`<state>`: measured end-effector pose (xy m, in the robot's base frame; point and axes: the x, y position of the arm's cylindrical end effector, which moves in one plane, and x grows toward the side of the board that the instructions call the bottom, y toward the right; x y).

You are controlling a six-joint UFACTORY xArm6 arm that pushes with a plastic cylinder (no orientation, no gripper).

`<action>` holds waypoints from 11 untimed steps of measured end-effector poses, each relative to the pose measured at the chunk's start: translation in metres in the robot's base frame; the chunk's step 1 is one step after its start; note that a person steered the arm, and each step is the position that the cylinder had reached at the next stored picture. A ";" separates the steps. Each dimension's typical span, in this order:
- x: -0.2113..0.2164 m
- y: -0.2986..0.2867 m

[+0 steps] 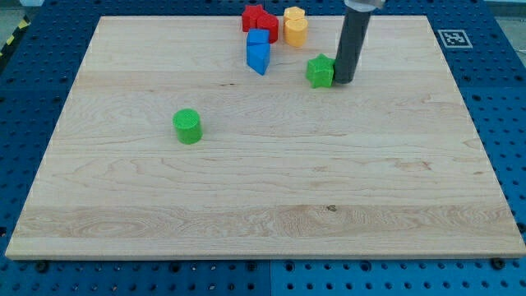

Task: Push the green star into the group of blocks

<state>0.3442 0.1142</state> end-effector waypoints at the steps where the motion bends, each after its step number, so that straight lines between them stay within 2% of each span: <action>1: -0.008 -0.007; 5: 0.016 -0.002; 11: 0.004 -0.050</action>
<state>0.3481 0.0646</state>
